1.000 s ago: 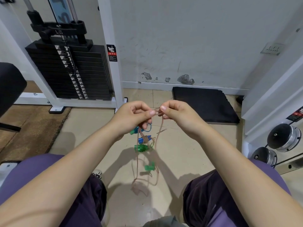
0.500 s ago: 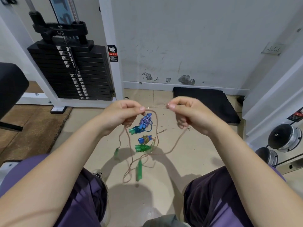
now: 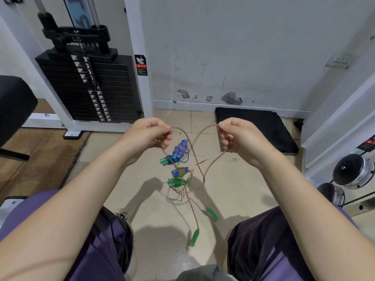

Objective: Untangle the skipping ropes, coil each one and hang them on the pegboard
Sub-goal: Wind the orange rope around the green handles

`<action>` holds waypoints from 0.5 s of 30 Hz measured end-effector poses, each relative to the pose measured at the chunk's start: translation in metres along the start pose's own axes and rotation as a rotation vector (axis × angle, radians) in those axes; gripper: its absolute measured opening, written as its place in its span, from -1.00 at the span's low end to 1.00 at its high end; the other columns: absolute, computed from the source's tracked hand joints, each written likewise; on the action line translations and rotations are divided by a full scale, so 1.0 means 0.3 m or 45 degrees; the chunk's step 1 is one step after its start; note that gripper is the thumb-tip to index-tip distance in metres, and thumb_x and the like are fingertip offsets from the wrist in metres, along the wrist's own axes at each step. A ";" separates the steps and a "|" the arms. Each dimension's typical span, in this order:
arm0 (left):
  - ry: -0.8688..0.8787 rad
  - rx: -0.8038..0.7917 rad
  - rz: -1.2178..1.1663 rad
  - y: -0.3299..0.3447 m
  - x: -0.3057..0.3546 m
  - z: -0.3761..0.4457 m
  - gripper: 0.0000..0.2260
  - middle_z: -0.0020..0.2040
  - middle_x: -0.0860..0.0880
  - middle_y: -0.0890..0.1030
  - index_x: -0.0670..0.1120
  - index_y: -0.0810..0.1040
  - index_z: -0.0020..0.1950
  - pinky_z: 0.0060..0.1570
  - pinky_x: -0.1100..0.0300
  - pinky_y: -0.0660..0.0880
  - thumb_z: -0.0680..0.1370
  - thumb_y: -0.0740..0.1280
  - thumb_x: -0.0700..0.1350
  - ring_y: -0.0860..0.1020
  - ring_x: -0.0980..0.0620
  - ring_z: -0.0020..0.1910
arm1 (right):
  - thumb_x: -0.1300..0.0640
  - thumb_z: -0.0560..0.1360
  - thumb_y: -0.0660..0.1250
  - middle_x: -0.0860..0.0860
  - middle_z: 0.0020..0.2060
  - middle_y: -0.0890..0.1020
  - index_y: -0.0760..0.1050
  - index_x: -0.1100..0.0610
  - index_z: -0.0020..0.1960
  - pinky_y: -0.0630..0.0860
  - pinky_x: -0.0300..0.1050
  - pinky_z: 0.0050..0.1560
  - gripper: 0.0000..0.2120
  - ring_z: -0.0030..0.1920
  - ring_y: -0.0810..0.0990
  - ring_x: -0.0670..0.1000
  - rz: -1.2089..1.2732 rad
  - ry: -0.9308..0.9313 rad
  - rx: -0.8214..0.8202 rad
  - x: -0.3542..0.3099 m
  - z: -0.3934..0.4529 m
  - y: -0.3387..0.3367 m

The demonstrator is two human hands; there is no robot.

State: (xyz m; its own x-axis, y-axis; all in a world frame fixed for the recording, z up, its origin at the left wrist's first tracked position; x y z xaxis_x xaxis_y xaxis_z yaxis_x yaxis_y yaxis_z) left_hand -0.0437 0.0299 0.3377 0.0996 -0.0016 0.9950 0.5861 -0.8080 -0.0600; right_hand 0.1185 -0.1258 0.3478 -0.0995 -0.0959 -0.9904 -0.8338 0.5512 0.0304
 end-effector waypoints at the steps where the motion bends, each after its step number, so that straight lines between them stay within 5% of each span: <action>1: -0.043 -0.025 -0.007 0.001 -0.011 0.002 -0.73 -0.47 -0.03 0.47 -0.08 0.57 -0.30 -0.49 0.24 0.41 0.60 0.31 -0.21 0.40 0.06 -0.53 | 0.21 0.61 0.25 0.03 -0.45 0.27 0.45 0.17 -0.20 0.24 -0.22 -0.48 -0.79 -0.48 0.22 -0.03 0.041 0.062 -0.021 0.014 0.001 0.003; 3: -0.104 -0.117 0.096 0.016 -0.034 -0.002 -0.69 -0.53 0.04 0.29 -0.02 0.56 -0.38 -0.55 0.31 0.19 0.57 0.38 -0.05 0.23 0.10 -0.58 | 0.12 0.61 0.27 -0.03 -0.49 0.15 0.48 0.18 -0.16 0.09 -0.27 -0.51 -0.81 -0.51 0.09 -0.06 -0.029 0.157 -0.109 0.040 -0.005 0.025; 6: -0.139 -0.245 0.166 0.045 -0.048 -0.022 -0.77 -0.55 0.05 0.23 -0.03 0.70 -0.26 -0.55 0.32 0.17 0.42 0.43 0.12 0.19 0.09 -0.59 | 0.14 0.63 0.22 -0.07 -0.58 0.13 0.57 0.26 0.06 0.13 -0.30 -0.52 -0.78 -0.58 0.08 -0.08 -0.062 0.190 -0.213 0.059 -0.017 0.061; 8: -0.150 -0.287 0.104 0.052 -0.053 -0.023 -0.77 -0.58 0.04 0.23 -0.08 0.72 -0.13 -0.54 0.31 0.24 0.43 0.41 0.06 0.23 0.06 -0.62 | 0.21 0.64 0.15 -0.03 -0.58 0.19 0.56 0.24 0.15 0.29 -0.25 -0.49 -0.76 -0.58 0.20 -0.03 0.029 0.200 -0.228 0.059 -0.020 0.073; 11: -0.213 -0.335 -0.039 0.060 -0.059 -0.026 -0.84 -0.46 -0.05 0.50 -0.20 0.63 -0.06 -0.52 0.30 0.39 0.59 0.32 -0.14 0.47 0.04 -0.52 | 0.34 0.59 0.13 0.08 -0.41 0.43 0.55 0.23 0.03 0.50 -0.16 -0.35 -0.78 -0.42 0.42 0.03 0.178 0.199 -0.212 0.050 -0.018 0.075; 13: -0.309 -0.381 -0.134 0.072 -0.076 -0.032 -0.83 -0.37 -0.09 0.53 -0.20 0.56 -0.11 -0.57 0.33 0.32 0.63 0.24 -0.21 0.42 0.09 -0.52 | 0.31 0.57 0.16 0.05 -0.39 0.39 0.55 0.23 -0.07 0.36 -0.23 -0.42 -0.81 -0.43 0.34 -0.02 0.161 0.213 -0.198 0.048 -0.017 0.069; 15: -0.395 -0.402 -0.080 0.072 -0.091 -0.038 -0.79 -0.46 -0.02 0.34 -0.15 0.52 -0.16 -0.60 0.33 0.14 0.63 0.25 -0.10 0.21 0.11 -0.56 | 0.17 0.61 0.19 -0.03 -0.48 0.20 0.57 0.22 -0.04 0.13 -0.25 -0.52 -0.80 -0.51 0.14 -0.07 0.107 0.245 -0.233 0.050 -0.022 0.073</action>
State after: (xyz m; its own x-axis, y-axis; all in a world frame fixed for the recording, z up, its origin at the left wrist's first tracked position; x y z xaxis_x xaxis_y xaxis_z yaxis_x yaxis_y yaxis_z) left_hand -0.0430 0.0058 0.3101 0.3360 0.1914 0.9222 0.3297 -0.9411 0.0752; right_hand 0.0951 -0.1207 0.3344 -0.2593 -0.2218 -0.9400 -0.9007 0.4068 0.1525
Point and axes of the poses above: each hand's wrist, its own z-axis towards the middle knuckle, its own y-axis out of the palm, x = y × z, the point moved 9 cm from there along z, towards the middle knuckle
